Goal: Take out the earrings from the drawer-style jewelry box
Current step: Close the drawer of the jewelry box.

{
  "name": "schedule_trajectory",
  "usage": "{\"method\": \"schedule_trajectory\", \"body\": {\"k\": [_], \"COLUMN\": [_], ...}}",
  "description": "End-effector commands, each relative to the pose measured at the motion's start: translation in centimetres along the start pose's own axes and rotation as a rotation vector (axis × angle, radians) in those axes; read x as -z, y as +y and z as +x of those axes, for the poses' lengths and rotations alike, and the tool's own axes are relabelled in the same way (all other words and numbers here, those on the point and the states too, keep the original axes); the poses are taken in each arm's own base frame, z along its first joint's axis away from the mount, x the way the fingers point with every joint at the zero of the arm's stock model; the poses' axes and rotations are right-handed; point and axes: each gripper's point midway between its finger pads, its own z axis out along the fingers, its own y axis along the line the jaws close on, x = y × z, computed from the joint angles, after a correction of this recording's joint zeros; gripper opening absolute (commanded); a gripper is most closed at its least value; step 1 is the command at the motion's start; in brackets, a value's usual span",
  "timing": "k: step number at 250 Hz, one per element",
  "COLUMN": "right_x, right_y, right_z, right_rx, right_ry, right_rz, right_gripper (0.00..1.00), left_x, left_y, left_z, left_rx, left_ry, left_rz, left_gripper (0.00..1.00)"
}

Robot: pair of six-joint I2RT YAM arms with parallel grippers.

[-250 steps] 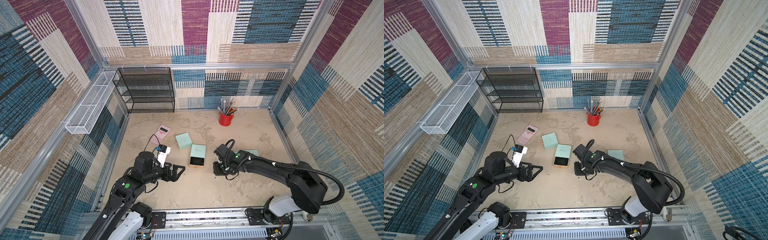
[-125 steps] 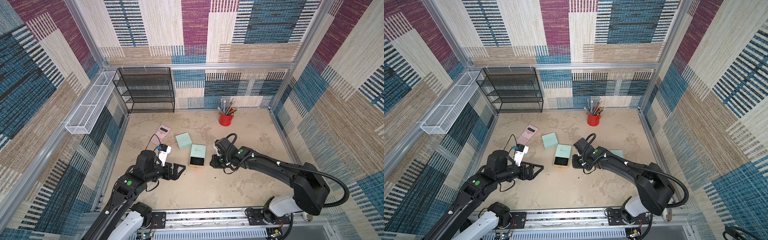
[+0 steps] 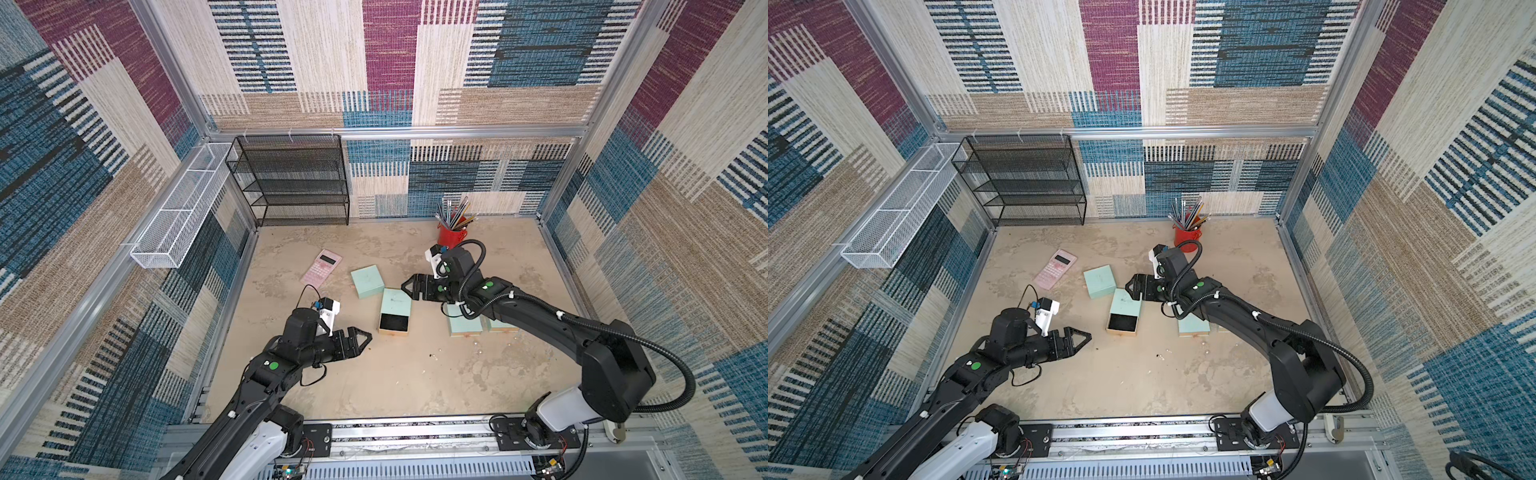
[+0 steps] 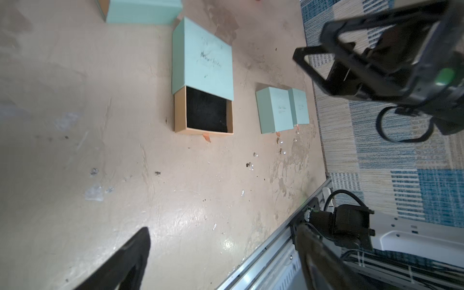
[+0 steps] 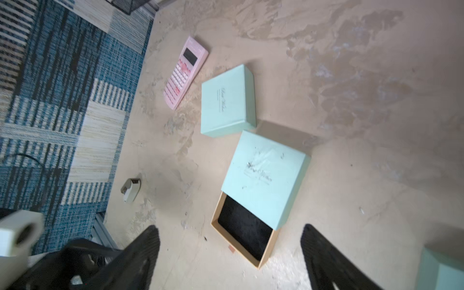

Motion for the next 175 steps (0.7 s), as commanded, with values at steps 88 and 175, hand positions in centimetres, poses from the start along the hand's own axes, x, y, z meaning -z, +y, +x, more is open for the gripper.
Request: {"method": "schedule_trajectory", "body": {"k": [88,175], "right_x": [-7.0,-9.9], "right_y": [-0.8,-1.2], "right_z": [-3.1,-2.2], "right_rx": [0.056,0.043], "right_ry": [0.062,0.14], "right_rz": [-0.171,-0.213], "right_gripper": [0.99,0.99], "left_x": [-8.9,-11.9], "left_y": [2.0,3.5], "left_z": [-1.3,-2.7], "left_rx": [0.301,0.357], "left_ry": [0.062,-0.015], "left_rz": [0.124,0.161], "left_gripper": [0.1,0.0]}}
